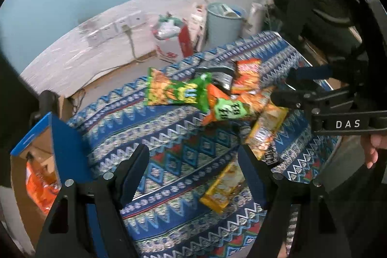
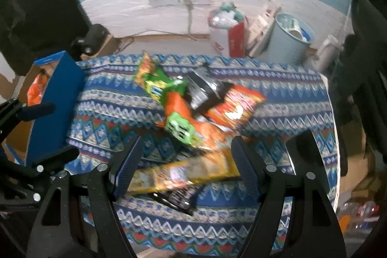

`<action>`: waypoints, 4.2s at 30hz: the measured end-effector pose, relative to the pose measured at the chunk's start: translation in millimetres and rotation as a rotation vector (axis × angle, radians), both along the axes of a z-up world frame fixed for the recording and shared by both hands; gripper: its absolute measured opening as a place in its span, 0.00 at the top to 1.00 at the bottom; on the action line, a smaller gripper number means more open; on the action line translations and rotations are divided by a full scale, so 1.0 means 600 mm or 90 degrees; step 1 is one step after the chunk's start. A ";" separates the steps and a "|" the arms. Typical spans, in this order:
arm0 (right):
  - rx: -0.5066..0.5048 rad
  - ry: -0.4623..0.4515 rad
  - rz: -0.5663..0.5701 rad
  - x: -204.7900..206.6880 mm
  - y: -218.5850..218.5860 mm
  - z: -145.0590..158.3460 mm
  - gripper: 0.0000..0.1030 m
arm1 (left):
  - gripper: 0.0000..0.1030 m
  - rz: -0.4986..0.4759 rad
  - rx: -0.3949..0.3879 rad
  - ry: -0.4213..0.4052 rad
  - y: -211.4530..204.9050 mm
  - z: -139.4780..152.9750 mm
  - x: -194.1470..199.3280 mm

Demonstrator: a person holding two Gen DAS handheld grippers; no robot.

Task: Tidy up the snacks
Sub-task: 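Move both tools away from the box back over the snack pile, then grasp the yellow snack stick with the left tool while the right tool grasps the black packet, then lift the yellow stick and black packet and carry both over the box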

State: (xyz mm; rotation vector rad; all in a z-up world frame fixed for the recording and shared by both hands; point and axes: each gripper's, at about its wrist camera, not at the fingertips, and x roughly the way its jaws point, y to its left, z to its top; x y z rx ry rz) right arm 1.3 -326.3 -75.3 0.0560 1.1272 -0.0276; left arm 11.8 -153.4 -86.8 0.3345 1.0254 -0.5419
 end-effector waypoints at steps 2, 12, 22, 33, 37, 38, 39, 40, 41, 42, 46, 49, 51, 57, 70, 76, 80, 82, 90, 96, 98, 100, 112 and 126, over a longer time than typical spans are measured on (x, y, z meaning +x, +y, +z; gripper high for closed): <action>-0.001 0.005 -0.012 -0.009 -0.014 -0.007 0.28 | 0.25 -0.021 0.008 0.004 -0.017 -0.009 -0.004; 0.018 0.023 -0.072 -0.045 -0.075 -0.034 0.28 | 0.23 -0.104 0.037 0.046 -0.098 -0.071 -0.009; 0.011 0.064 -0.107 -0.055 -0.114 -0.079 0.28 | 0.23 -0.106 0.016 0.148 -0.130 -0.159 0.018; 0.016 0.082 -0.107 -0.051 -0.115 -0.100 0.28 | 0.50 -0.136 0.026 0.177 -0.148 -0.193 0.015; 0.015 0.085 -0.110 -0.050 -0.118 -0.104 0.28 | 0.62 -0.143 0.023 0.156 -0.148 -0.186 0.009; 0.014 0.085 -0.111 -0.050 -0.118 -0.104 0.28 | 0.66 -0.143 0.027 0.146 -0.146 -0.183 0.007; 0.014 0.085 -0.113 -0.050 -0.118 -0.104 0.28 | 0.68 -0.143 0.026 0.140 -0.145 -0.178 0.005; 0.014 0.085 -0.115 -0.051 -0.118 -0.104 0.28 | 0.69 -0.142 0.024 0.141 -0.143 -0.175 0.004; 0.013 0.085 -0.116 -0.051 -0.117 -0.103 0.28 | 0.70 -0.138 0.023 0.139 -0.142 -0.172 0.005; 0.013 0.084 -0.117 -0.051 -0.117 -0.103 0.28 | 0.70 -0.131 0.026 0.133 -0.139 -0.168 0.005; 0.015 0.089 -0.114 -0.047 -0.105 -0.109 0.28 | 0.70 -0.100 0.024 0.122 -0.116 -0.149 0.011; 0.024 0.098 -0.107 -0.043 -0.087 -0.118 0.28 | 0.70 -0.073 0.026 0.112 -0.092 -0.130 0.015; 0.033 0.101 -0.103 -0.040 -0.073 -0.124 0.28 | 0.70 -0.057 0.027 0.108 -0.073 -0.120 0.016; 0.065 0.121 -0.119 -0.026 -0.046 -0.145 0.26 | 0.70 -0.007 0.043 0.082 -0.028 -0.101 0.022; 0.082 0.188 -0.175 0.012 -0.004 -0.215 0.25 | 0.70 0.054 0.034 0.073 0.056 -0.100 0.038; 0.033 0.205 -0.153 0.033 0.029 -0.241 0.24 | 0.70 0.067 0.025 0.082 0.072 -0.099 0.041; -0.013 0.209 -0.111 0.030 0.050 -0.248 0.27 | 0.70 0.071 0.021 0.081 0.080 -0.095 0.042; -0.027 0.203 -0.081 0.027 0.073 -0.242 0.38 | 0.70 0.077 0.018 0.082 0.085 -0.093 0.043; -0.040 0.175 -0.008 0.007 0.127 -0.211 0.39 | 0.70 0.089 0.014 0.073 0.097 -0.078 0.037; -0.063 0.117 0.019 0.005 0.158 -0.148 0.39 | 0.70 0.094 0.009 0.059 0.104 -0.060 0.030; -0.069 0.097 0.025 0.007 0.164 -0.128 0.39 | 0.70 0.097 0.009 0.050 0.109 -0.053 0.028; -0.073 0.079 0.030 0.010 0.168 -0.110 0.39 | 0.70 0.102 0.009 0.042 0.114 -0.046 0.027; -0.086 -0.001 0.069 0.033 0.168 -0.036 0.39 | 0.70 0.128 0.008 -0.014 0.146 0.002 0.017; -0.075 -0.059 0.117 0.054 0.233 0.025 0.39 | 0.70 0.161 -0.021 -0.063 0.194 0.066 0.002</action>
